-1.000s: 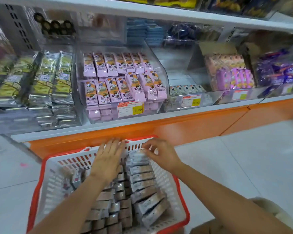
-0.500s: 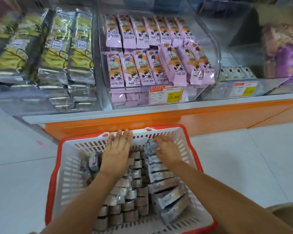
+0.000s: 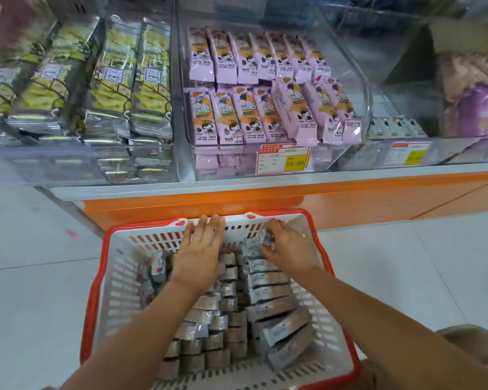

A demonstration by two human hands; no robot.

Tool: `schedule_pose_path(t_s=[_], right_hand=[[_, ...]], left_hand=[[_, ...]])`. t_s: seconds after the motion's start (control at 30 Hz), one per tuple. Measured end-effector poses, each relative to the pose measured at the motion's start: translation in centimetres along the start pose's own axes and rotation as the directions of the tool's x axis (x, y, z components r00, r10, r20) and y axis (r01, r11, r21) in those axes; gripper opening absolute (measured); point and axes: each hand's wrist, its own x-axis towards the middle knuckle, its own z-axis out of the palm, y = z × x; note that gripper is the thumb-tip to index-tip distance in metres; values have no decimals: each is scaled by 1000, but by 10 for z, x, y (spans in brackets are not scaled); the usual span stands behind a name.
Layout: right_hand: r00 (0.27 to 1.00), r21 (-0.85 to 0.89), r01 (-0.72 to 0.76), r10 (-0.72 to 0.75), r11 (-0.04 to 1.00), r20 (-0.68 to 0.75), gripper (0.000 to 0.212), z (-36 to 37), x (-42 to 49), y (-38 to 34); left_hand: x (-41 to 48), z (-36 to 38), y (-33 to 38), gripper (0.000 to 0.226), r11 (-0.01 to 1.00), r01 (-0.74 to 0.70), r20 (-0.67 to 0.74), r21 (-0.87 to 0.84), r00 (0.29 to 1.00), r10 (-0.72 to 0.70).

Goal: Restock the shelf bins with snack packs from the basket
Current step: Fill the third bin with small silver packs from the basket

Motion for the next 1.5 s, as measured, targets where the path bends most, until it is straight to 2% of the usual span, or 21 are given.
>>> schedule_pose_path(t_s=[0.07, 0.13, 0.23, 0.3, 0.37, 0.47, 0.53, 0.63, 0.73, 0.83, 0.93, 1.03, 1.13, 1.27, 1.37, 1.5], right_hand=[[998, 173, -49, 53, 984, -19, 35, -20, -8, -1], [994, 378, -93, 111, 921, -25, 39, -41, -18, -2], [989, 571, -69, 130, 818, -68, 33, -72, -34, -5], [989, 632, -8, 101, 775, -112, 26, -92, -45, -7], [986, 650, 32, 83, 759, -146, 25, -111, -56, -7], [987, 648, 41, 72, 761, -147, 27, -142, -74, -5], [989, 624, 44, 55, 780, -138, 26, -165, -86, -2], [992, 572, 57, 16, 818, -122, 23, -199, -102, 1], [989, 521, 85, -9, 849, -146, 23, -225, -111, 6], [982, 539, 130, -33, 832, -187, 22, -247, -112, 11], [959, 493, 186, -47, 850, -280, 20, -269, -105, 18], [899, 413, 222, -21, 883, -438, 16, -294, -86, 29], [840, 362, 105, 112, 926, -531, 14, -313, -52, 52], [784, 221, -148, 250, 964, -568, 11, -323, 8, 89], [789, 138, -246, 281, 959, -546, 16, -325, 52, 113], [821, 33, -333, 307, 942, -481, 12, -322, 103, 140]], left_hand=[[1, -11, 6, 78, 999, 26, 14, -20, 1000, -25], [0, -20, 12, 71, 996, 12, -14, -84, 1000, -14], [0, -44, 28, 68, 943, -72, -119, -326, 992, 35], [2, -57, 43, 61, 848, -123, -148, -515, 988, 53], [4, -72, 59, 51, 755, -174, -173, -632, 982, 81], [8, -94, 77, 38, 685, -234, -226, -690, 969, 104], [10, -109, 86, 45, 662, -292, -255, -691, 955, 155], [15, -132, 97, 53, 661, -382, -324, -646, 921, 216], [24, -157, 109, 48, 670, -443, -383, -595, 890, 248], [34, -182, 120, 44, 681, -494, -443, -541, 855, 269], [46, -204, 130, 49, 696, -518, -520, -497, 820, 239], [63, -219, 138, 54, 802, -477, -597, -360, 778, 195], [82, -222, 142, 57, 896, -399, -581, -194, 783, 222], [107, -212, 145, 58, 937, -348, -508, -43, 815, 279], [120, -207, 145, 57, 954, -294, -504, 66, 815, 286], [130, -199, 146, 59, 953, -233, -506, 195, 808, 302]])
